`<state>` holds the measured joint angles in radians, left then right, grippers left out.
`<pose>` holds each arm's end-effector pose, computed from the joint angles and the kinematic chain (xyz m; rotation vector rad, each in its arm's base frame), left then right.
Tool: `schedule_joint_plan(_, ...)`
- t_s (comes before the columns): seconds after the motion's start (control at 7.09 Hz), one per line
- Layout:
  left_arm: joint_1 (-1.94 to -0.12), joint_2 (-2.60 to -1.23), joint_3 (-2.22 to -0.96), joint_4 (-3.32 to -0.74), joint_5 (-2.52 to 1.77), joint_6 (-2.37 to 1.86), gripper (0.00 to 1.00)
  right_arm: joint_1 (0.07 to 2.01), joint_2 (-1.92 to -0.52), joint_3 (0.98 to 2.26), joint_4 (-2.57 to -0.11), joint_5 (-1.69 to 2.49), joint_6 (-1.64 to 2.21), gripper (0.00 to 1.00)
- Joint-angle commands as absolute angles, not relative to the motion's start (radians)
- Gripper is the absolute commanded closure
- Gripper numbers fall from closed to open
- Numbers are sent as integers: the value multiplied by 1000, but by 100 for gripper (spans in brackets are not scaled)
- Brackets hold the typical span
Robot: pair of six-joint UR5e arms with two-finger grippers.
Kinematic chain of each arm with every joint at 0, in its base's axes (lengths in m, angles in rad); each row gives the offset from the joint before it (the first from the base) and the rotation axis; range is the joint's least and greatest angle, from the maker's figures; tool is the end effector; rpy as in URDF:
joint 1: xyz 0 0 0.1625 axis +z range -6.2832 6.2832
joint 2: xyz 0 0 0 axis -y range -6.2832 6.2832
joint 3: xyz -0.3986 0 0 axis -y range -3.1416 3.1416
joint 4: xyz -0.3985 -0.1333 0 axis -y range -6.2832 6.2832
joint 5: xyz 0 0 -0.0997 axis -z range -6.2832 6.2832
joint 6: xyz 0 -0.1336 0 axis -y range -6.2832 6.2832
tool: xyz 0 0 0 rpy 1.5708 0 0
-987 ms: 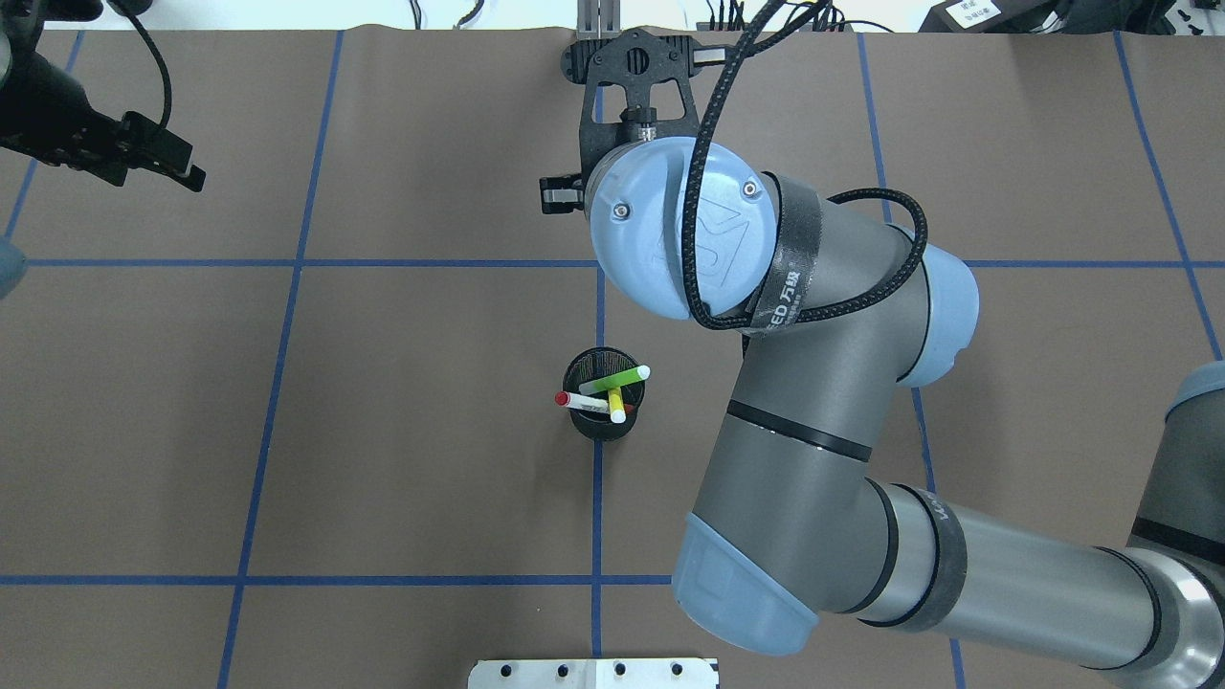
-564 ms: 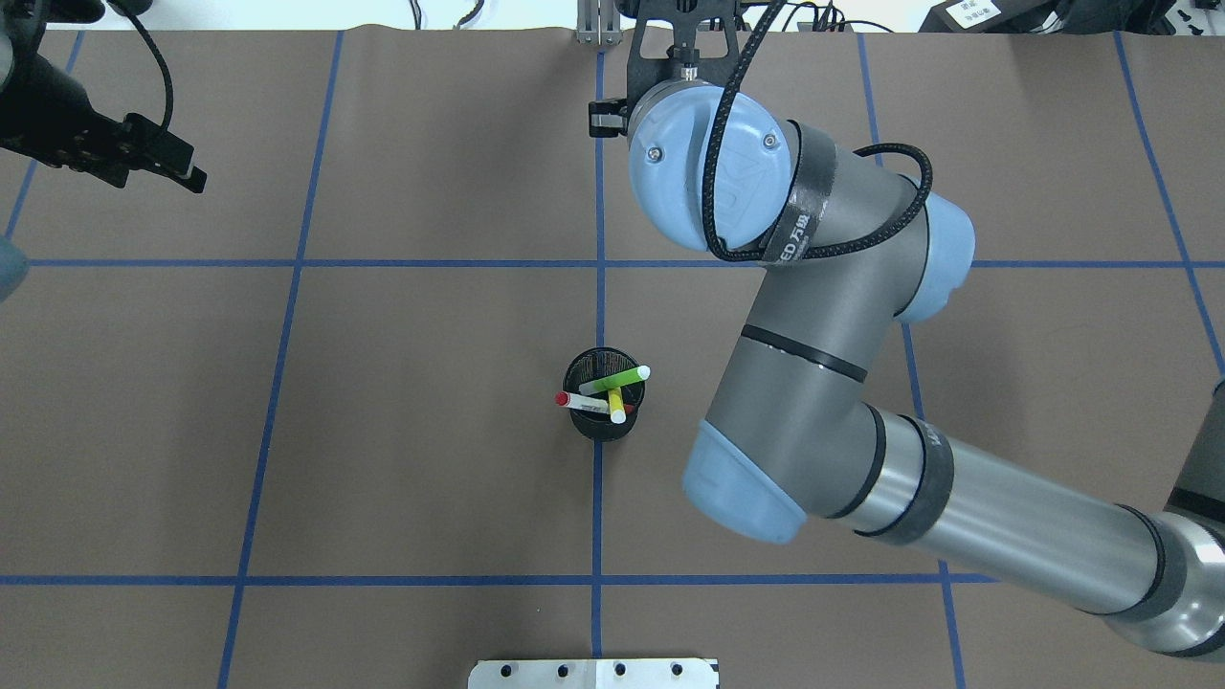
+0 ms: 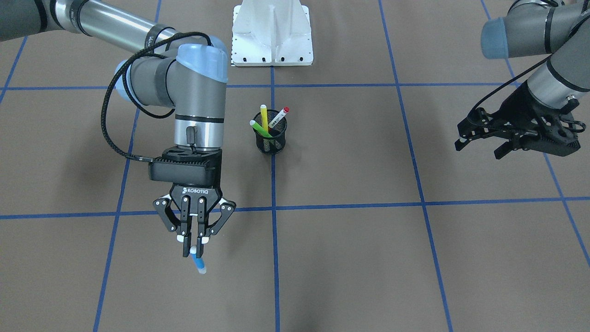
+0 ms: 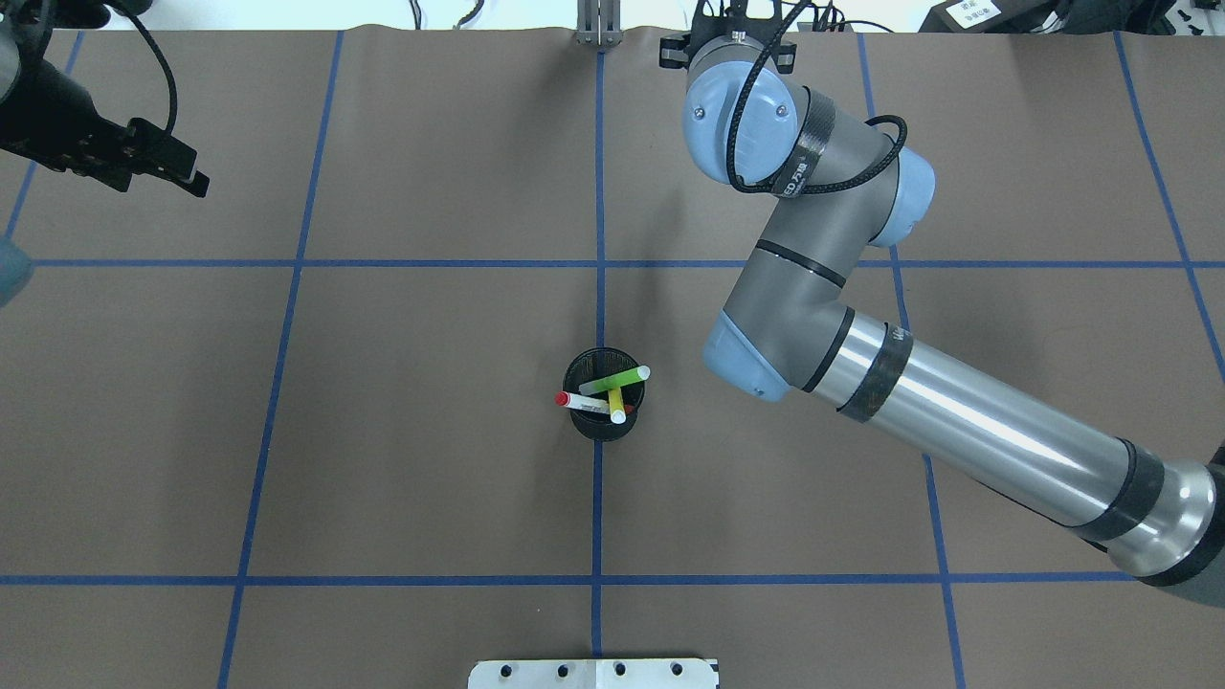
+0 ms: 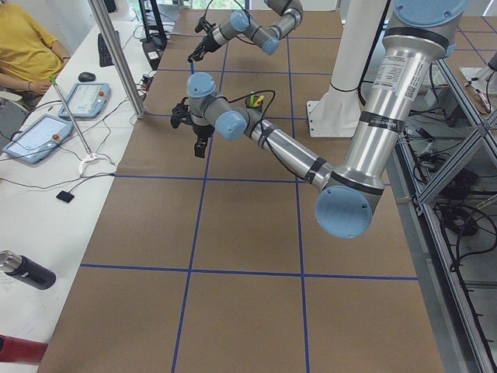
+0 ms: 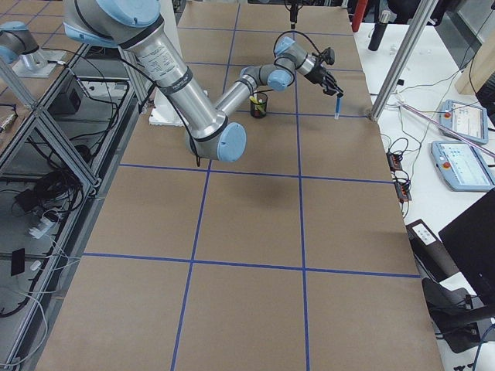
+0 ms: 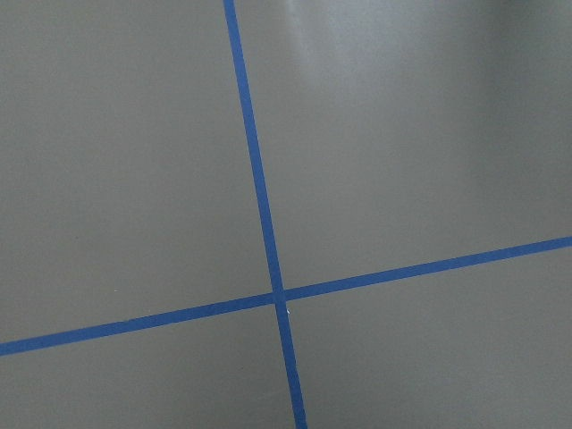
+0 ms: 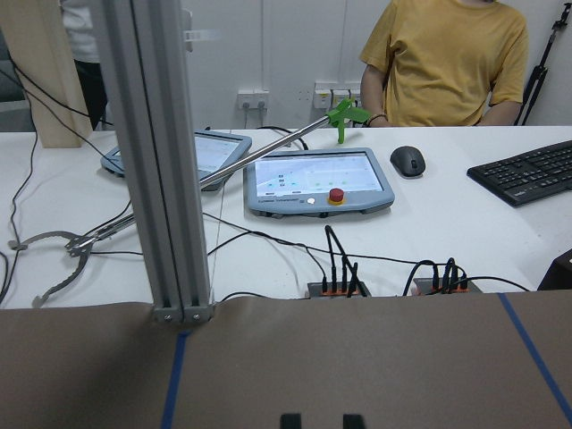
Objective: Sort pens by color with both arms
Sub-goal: 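Lower the blue highlighter onto the table and open the right gripper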
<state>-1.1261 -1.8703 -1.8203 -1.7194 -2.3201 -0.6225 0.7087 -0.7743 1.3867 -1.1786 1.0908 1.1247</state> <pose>0.2185 -0.5569 0.3463 0.2060 0.9535 0.0977 -0.4535 -0.6456 0.1916 0.9123 -0.5903 0.4774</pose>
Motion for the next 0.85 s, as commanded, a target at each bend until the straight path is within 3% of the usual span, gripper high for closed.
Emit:
schedule_joint_plan(0.0, -1126, -1871, -1818, -1720, -2321, -623, 0, 745, -767, 1202, -989, 1037, 1124, 100)
schedule_joint_plan(0.14, -1126, -1871, -1821, -1720, -2321, -623, 0, 742, -767, 1186, -965, 997, 1126, 95)
schedule_joint_plan(0.56, -1126, -1871, -1824, -1720, -2321, -623, 0, 668, -767, 1144, -893, 893, 1138, 62)
schedule_joint_plan(0.71, -1126, -1871, -1825, -1720, -2321, -623, 0, 631, -773, 1144, -891, 844, 1141, 57)
